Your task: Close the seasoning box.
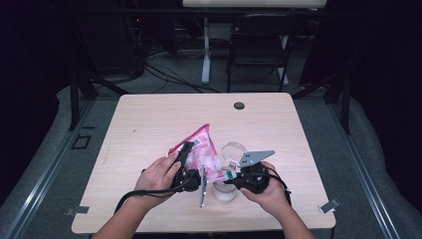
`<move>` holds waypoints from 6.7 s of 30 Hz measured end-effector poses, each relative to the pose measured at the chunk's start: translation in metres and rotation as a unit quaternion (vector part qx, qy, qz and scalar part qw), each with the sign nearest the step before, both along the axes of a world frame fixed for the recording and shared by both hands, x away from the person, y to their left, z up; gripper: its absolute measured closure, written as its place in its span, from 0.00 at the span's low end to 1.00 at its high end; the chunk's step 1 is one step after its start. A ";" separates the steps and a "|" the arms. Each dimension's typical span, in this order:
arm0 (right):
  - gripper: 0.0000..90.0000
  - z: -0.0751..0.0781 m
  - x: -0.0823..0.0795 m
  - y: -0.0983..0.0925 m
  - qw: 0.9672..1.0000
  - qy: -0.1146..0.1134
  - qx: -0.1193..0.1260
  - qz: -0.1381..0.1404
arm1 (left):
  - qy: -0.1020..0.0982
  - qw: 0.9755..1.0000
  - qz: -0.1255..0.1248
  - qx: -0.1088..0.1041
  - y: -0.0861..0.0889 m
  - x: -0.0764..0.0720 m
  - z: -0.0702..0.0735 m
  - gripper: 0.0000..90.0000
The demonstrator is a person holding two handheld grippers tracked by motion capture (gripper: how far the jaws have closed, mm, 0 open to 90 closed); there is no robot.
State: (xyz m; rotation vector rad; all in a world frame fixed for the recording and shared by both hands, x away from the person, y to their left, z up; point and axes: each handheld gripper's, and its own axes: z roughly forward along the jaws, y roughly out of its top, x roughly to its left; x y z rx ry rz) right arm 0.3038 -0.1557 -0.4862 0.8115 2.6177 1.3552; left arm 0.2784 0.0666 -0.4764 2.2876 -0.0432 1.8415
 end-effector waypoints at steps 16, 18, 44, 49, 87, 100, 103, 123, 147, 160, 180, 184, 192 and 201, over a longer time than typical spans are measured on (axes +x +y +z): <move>1.00 0.000 0.000 0.000 1.000 -0.001 -0.001 -0.002 | -0.005 1.000 -0.002 -0.002 0.000 -0.001 0.002 0.74; 1.00 0.000 0.000 0.000 1.000 -0.001 0.000 -0.002 | -0.004 1.000 -0.001 -0.003 0.000 -0.001 0.002 0.74; 1.00 -0.001 0.001 0.000 1.000 -0.002 -0.003 -0.002 | -0.005 1.000 -0.001 -0.006 0.000 -0.002 0.001 0.74; 1.00 -0.001 0.001 0.000 1.000 -0.002 -0.003 -0.002 | -0.006 1.000 -0.001 -0.007 0.000 -0.002 0.001 0.74; 1.00 -0.001 0.001 0.000 1.000 -0.003 -0.002 -0.004 | -0.010 1.000 -0.006 -0.010 -0.001 -0.003 0.004 0.74; 1.00 -0.001 0.001 0.000 1.000 -0.004 0.000 -0.005 | -0.012 1.000 -0.007 -0.010 -0.002 -0.003 0.004 0.74; 1.00 -0.001 0.001 0.000 1.000 -0.004 -0.001 -0.005 | -0.012 1.000 -0.007 -0.008 -0.002 -0.003 0.005 0.74; 1.00 -0.003 0.002 0.000 1.000 -0.001 -0.001 -0.008 | -0.013 1.000 -0.013 -0.009 -0.004 -0.004 0.005 0.74; 1.00 -0.006 0.004 -0.001 1.000 0.003 0.001 -0.014 | -0.016 1.000 -0.019 -0.004 -0.008 -0.006 0.008 0.74; 1.00 -0.008 0.006 0.000 1.000 0.005 0.003 -0.015 | -0.014 1.000 -0.021 -0.006 -0.010 -0.007 0.008 0.74; 1.00 -0.009 0.006 -0.002 1.000 0.004 -0.006 -0.021 | -0.019 1.000 -0.025 -0.003 -0.014 -0.009 0.009 0.74; 1.00 -0.009 0.007 -0.003 1.000 0.003 -0.007 -0.021 | -0.023 0.999 -0.027 0.001 -0.014 -0.009 0.010 0.74; 1.00 -0.008 0.007 -0.004 1.000 0.003 -0.006 -0.025 | -0.028 0.999 -0.030 0.002 -0.015 -0.011 0.010 0.74; 1.00 -0.008 0.007 -0.005 1.000 0.001 -0.004 -0.030 | -0.031 0.999 -0.034 0.003 -0.017 -0.013 0.010 0.74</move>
